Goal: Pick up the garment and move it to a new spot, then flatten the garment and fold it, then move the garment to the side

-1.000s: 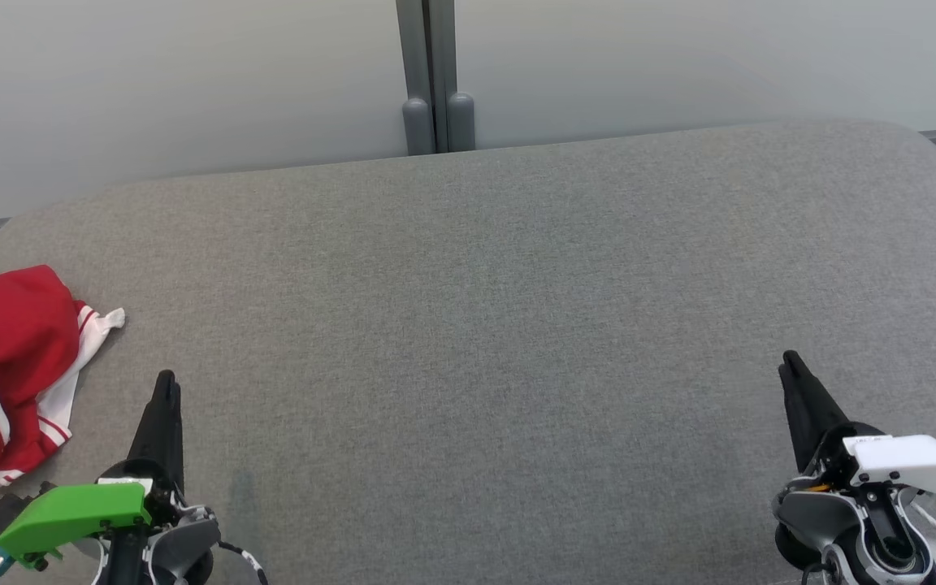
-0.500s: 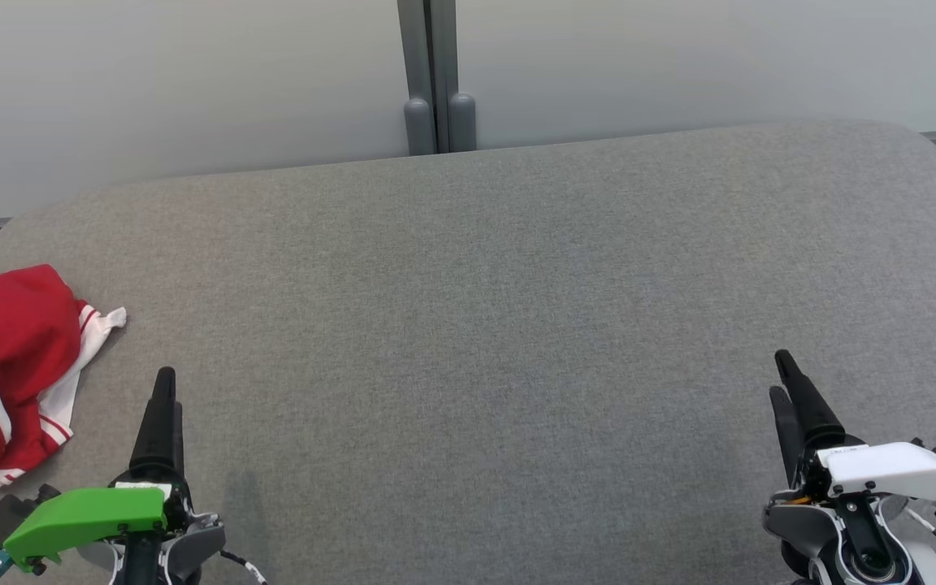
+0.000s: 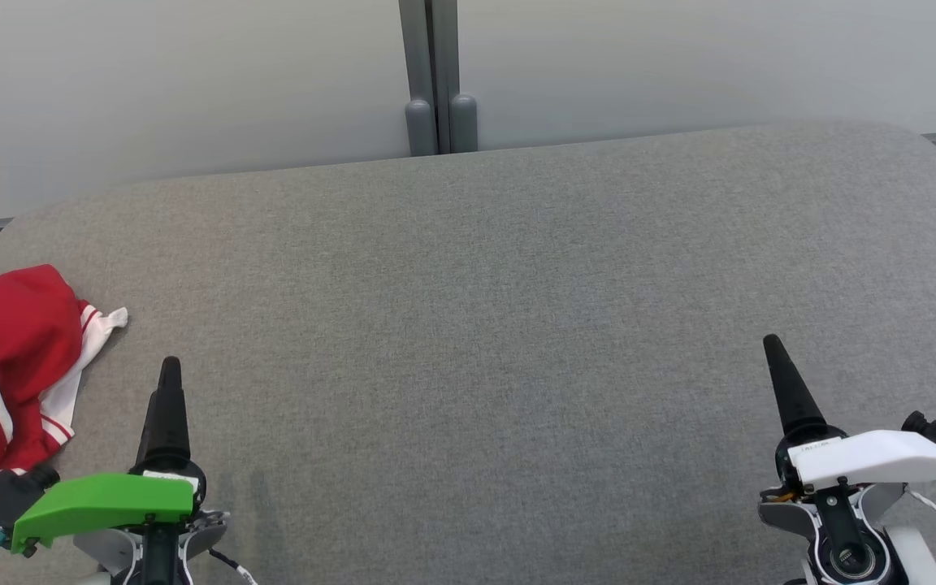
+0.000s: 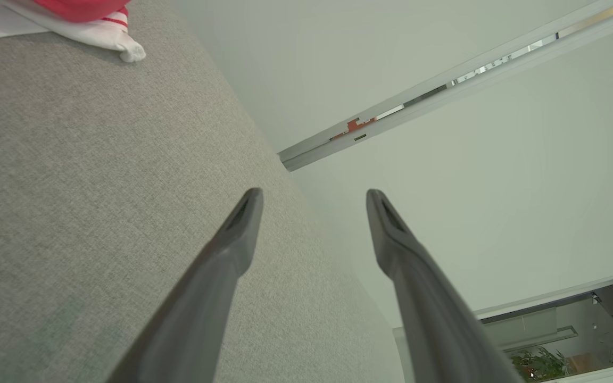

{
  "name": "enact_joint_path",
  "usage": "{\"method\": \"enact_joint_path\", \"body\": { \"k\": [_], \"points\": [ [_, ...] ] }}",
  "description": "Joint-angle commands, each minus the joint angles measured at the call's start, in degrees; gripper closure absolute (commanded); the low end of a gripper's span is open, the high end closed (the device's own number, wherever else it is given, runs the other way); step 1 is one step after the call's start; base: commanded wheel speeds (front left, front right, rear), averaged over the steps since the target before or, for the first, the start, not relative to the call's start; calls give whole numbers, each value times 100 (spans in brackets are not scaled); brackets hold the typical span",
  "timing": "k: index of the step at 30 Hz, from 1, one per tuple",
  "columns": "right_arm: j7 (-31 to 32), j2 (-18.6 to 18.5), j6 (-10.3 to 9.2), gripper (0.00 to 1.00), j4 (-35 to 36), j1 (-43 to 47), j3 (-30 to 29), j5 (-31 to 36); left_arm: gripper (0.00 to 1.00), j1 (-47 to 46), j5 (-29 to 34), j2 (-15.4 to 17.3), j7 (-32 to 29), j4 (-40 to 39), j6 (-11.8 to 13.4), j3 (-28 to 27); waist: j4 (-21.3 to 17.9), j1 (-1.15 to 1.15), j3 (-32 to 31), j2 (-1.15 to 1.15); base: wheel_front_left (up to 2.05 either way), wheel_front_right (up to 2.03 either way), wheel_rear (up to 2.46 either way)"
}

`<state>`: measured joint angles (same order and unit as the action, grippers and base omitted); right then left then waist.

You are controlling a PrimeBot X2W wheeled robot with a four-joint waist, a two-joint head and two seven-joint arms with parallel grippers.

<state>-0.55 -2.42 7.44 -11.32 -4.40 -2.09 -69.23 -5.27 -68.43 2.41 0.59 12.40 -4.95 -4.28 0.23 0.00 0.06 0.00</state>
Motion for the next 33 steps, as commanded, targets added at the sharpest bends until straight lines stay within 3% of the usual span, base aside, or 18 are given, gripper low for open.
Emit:
{"method": "enact_joint_path", "body": {
  "k": [1,17,33],
  "points": [
    [-69,-45,3,0,133,-47,46,278,0,-1,319,66,66,-131,33,6,-1,0,-2,0,0,0,0],
    [-392,-69,4,0,314,1,281,1764,0,85,2003,244,387,-232,278,223,30,0,-24,0,0,0,0],
    [-670,-77,4,0,319,34,543,2936,0,139,3023,305,668,-191,382,391,64,0,-55,0,0,0,0]
  ]
}}
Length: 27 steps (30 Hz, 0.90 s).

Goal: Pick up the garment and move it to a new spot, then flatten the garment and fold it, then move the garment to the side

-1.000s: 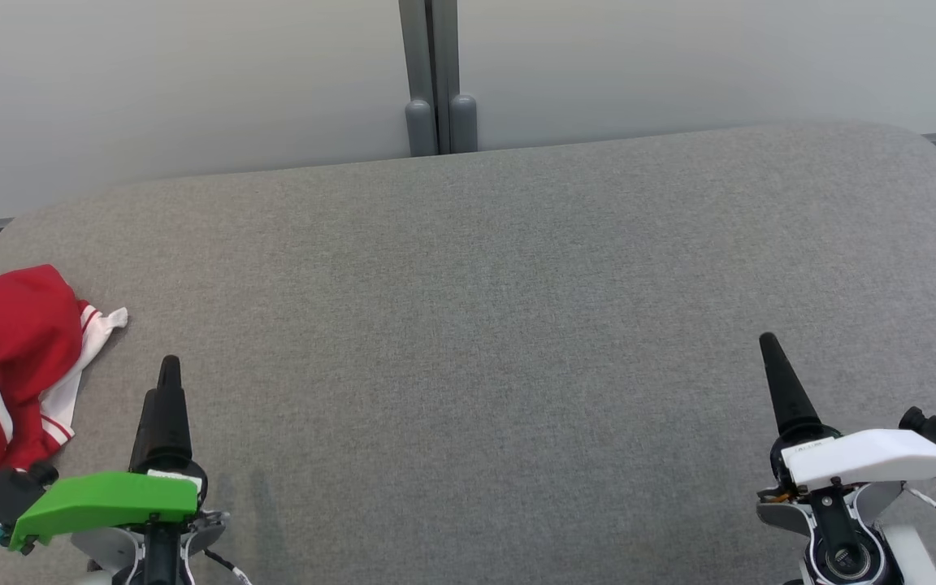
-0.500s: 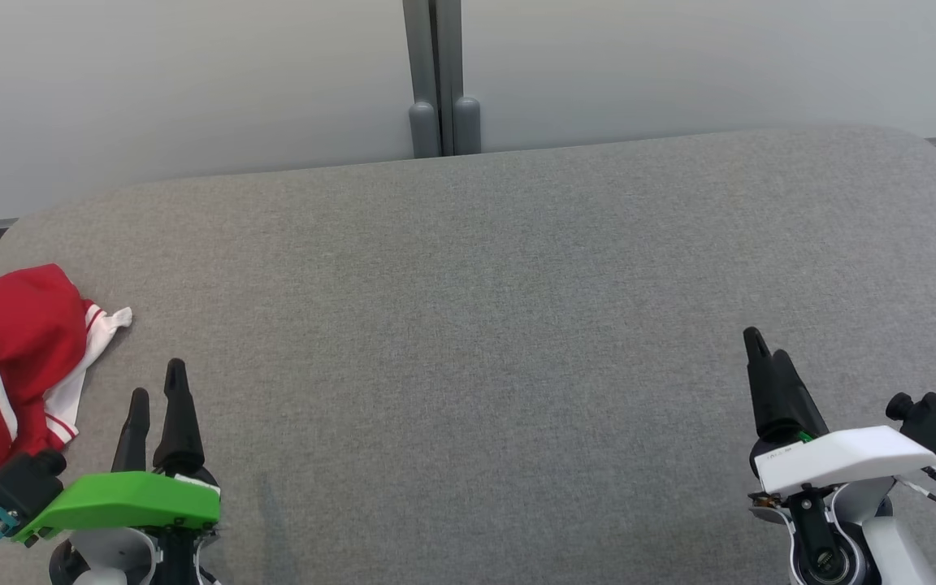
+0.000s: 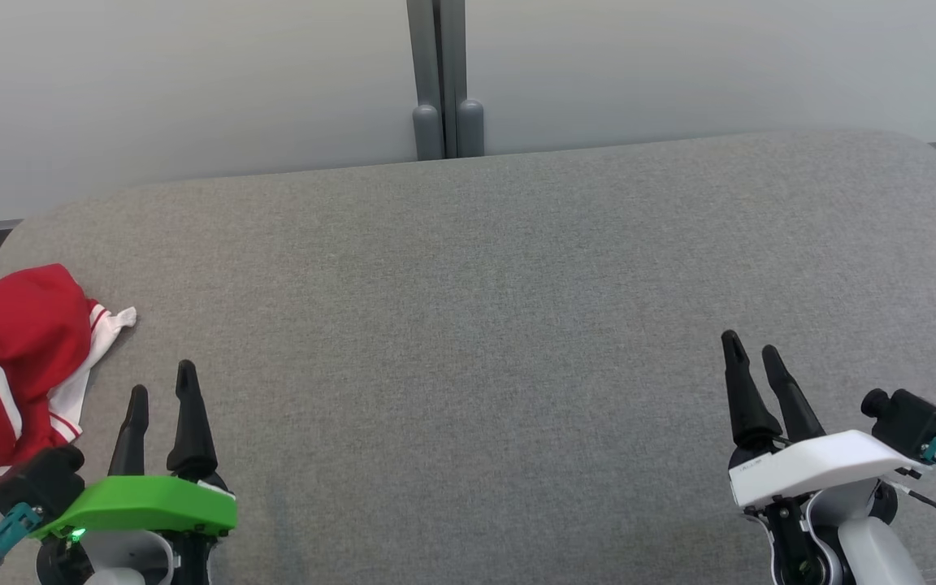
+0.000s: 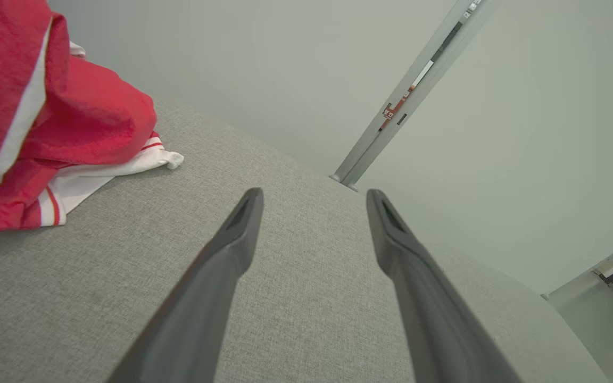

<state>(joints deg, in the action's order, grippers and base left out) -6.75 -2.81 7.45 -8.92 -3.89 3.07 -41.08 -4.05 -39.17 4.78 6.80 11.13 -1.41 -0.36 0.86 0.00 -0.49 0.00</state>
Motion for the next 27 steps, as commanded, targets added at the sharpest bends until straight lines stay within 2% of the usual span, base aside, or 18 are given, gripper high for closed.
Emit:
{"method": "enact_joint_path", "body": {
  "k": [1,16,27],
  "points": [
    [-66,-38,3,0,78,-16,41,184,0,19,153,70,57,-66,36,6,3,0,0,0,0,0,0],
    [-212,-57,4,0,87,-21,189,1180,0,71,1047,153,283,-48,196,139,8,0,-33,0,0,0,0],
    [-282,-51,4,0,137,38,222,1811,0,88,1584,255,402,1,223,286,37,0,-54,0,0,0,0]
  ]
}}
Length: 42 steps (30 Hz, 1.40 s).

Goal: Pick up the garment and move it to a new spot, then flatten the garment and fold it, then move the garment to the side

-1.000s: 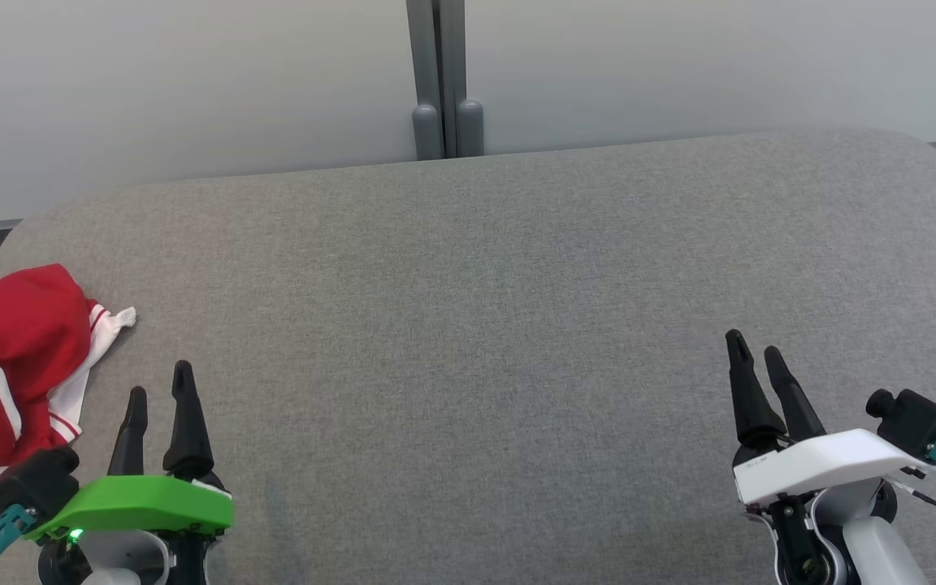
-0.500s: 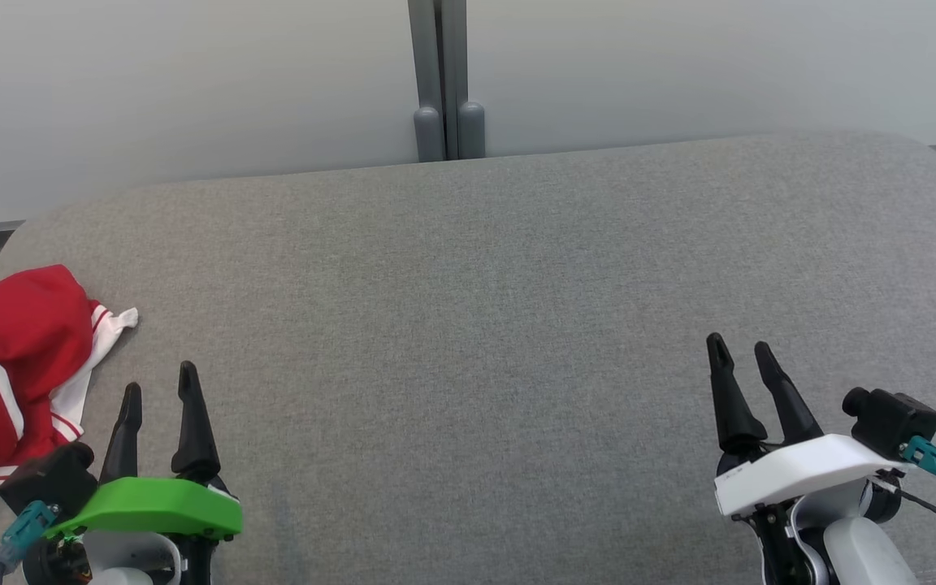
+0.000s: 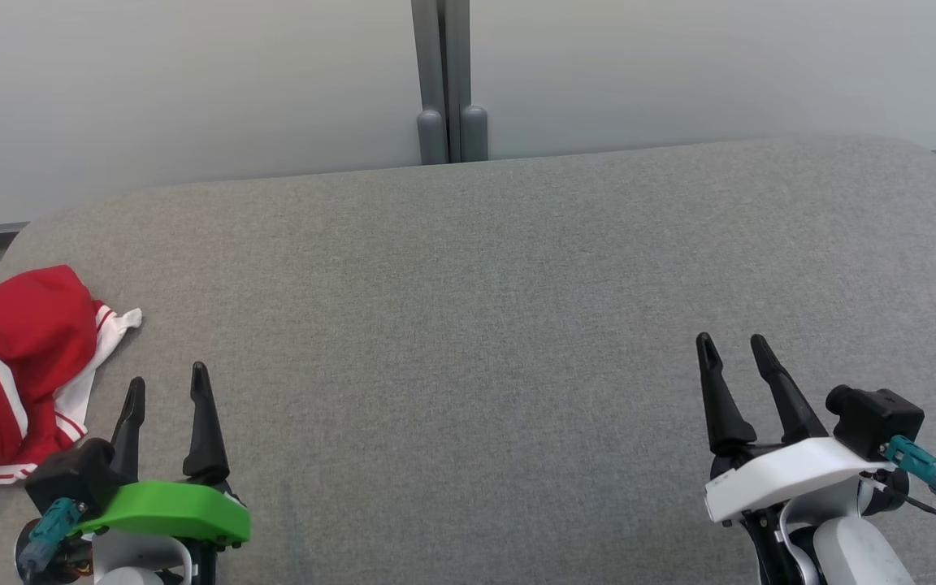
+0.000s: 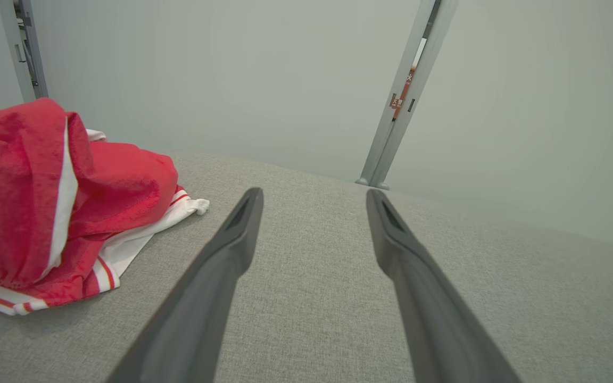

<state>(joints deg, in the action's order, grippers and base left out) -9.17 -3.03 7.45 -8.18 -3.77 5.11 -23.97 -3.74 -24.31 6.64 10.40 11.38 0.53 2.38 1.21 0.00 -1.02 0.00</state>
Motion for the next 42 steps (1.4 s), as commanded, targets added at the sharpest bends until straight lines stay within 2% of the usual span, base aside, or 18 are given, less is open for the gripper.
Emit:
{"method": "enact_joint_path", "body": {
  "k": [1,32,37,42],
  "points": [
    [-49,-28,4,0,66,31,20,151,0,59,137,75,45,-19,35,21,4,0,-1,0,0,0,0],
    [-235,-56,5,0,229,174,-100,1633,0,146,1220,291,141,16,271,172,-5,0,30,0,0,0,0],
    [-230,-51,5,0,258,217,-94,1779,0,175,1318,294,113,29,301,191,-34,0,33,0,0,0,0],
    [-171,-42,5,0,277,228,-146,1697,0,175,1155,239,82,-14,290,191,-46,0,43,0,0,0,0]
  ]
}}
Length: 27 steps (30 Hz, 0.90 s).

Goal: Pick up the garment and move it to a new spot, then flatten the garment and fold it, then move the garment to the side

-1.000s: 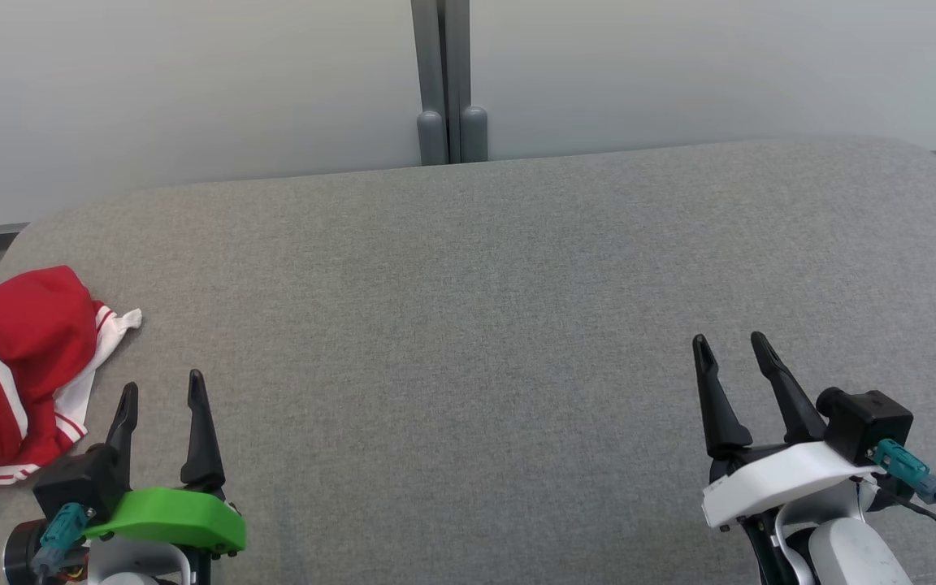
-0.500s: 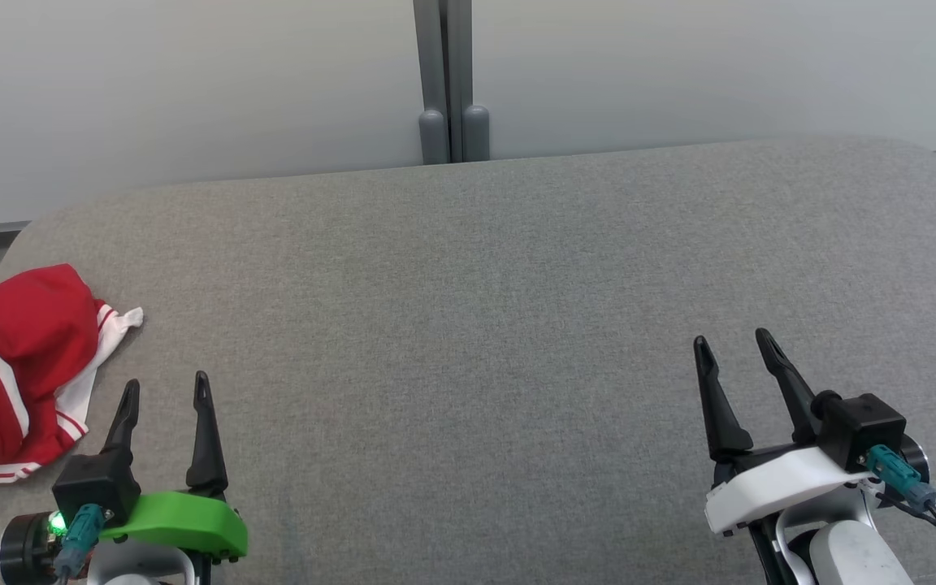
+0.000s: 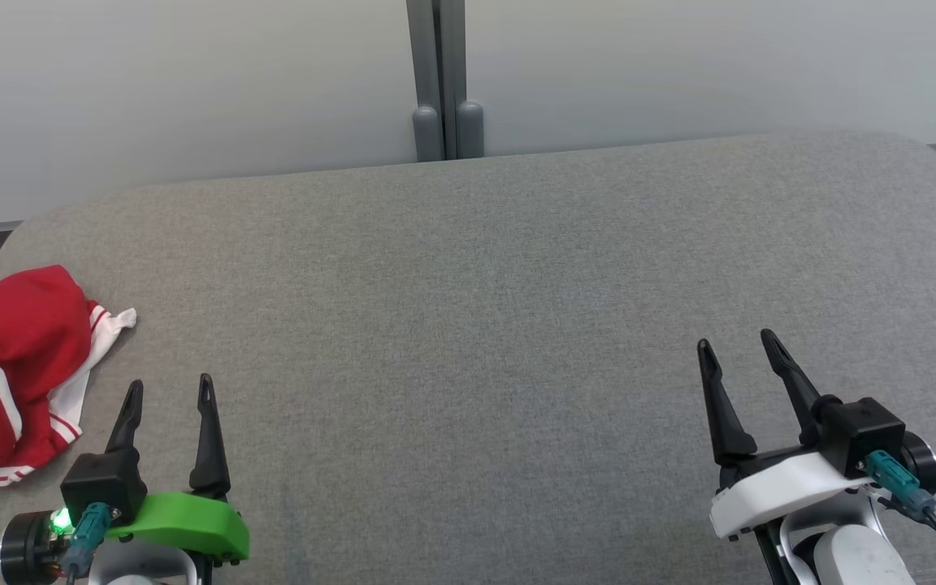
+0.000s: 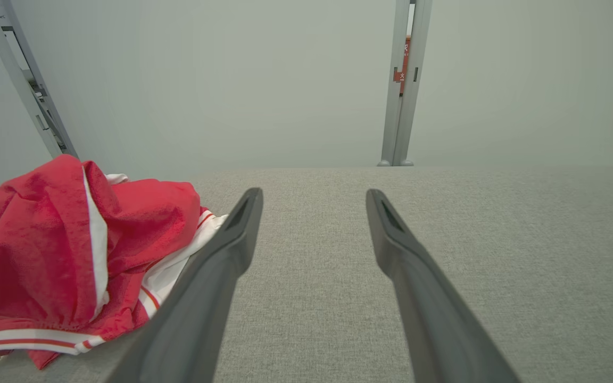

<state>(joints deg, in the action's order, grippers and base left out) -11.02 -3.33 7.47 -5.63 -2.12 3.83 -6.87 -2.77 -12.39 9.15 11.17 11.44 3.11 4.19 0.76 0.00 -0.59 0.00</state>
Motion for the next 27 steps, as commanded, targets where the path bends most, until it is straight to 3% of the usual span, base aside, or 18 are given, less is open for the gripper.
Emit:
{"method": "enact_joint_path", "body": {
  "k": [1,27],
  "points": [
    [17,-10,4,0,22,62,-23,-26,0,79,-33,-11,-11,-27,36,11,-3,0,1,0,0,0,0],
    [182,26,4,0,83,135,-96,-254,0,118,-350,46,-208,-157,104,3,85,0,-5,0,0,0,0]
  ]
}}
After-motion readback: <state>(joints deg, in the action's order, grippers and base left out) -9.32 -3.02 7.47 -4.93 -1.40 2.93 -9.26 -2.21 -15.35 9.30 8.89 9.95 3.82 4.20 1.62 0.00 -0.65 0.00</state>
